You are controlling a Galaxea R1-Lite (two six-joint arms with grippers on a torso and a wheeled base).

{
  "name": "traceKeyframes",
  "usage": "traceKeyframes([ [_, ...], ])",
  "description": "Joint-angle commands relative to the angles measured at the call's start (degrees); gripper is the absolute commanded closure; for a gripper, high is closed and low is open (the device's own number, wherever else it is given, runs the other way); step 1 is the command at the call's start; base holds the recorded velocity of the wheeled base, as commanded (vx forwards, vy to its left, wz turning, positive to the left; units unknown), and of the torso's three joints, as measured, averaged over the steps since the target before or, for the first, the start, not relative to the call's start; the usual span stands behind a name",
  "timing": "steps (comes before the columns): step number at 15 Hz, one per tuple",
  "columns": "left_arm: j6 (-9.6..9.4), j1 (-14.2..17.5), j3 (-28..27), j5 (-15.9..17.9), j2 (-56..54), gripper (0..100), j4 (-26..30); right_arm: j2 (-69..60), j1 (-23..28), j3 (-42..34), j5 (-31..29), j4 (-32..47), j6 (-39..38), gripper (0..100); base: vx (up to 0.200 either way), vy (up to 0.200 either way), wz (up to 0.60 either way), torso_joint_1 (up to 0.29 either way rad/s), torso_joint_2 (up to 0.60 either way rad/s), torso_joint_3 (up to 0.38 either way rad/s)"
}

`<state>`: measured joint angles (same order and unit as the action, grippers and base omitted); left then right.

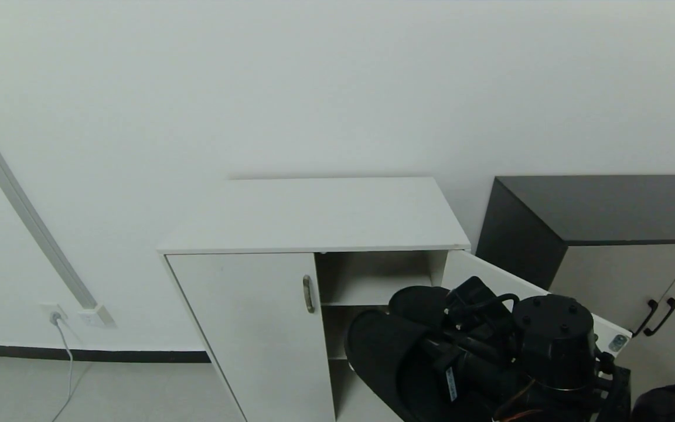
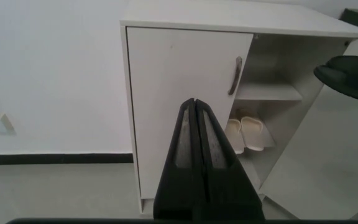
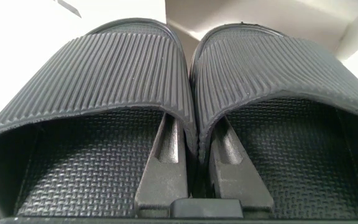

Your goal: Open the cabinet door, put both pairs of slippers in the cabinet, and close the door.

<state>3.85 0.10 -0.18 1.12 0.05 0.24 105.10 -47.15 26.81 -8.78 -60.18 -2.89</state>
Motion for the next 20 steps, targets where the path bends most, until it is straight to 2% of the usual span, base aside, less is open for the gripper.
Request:
traceKeyframes([
  [1, 0.01, 0.0, 0.0, 0.0, 0.0, 100, -0.1, 0.2, -0.1, -0.1, 0.0, 0.0, 0.0, 100, 0.0, 0.0, 0.0, -0.237, 0.56, 0.32],
  [16, 0.19, 0.0, 0.0, 0.0, 0.0, 100, -0.1, 0.9, -0.4, -0.6, 0.0, -0.4, 0.3, 100, 0.0, 0.0, 0.0, -0.188, 0.51, 0.32],
  [20, 0.19, 0.0, 0.0, 0.0, 0.0, 100, -0.1, 2.7, -0.4, -1.8, 0.0, -4.3, 0.7, 100, 0.0, 0.0, 0.0, -0.117, 0.47, 0.344],
])
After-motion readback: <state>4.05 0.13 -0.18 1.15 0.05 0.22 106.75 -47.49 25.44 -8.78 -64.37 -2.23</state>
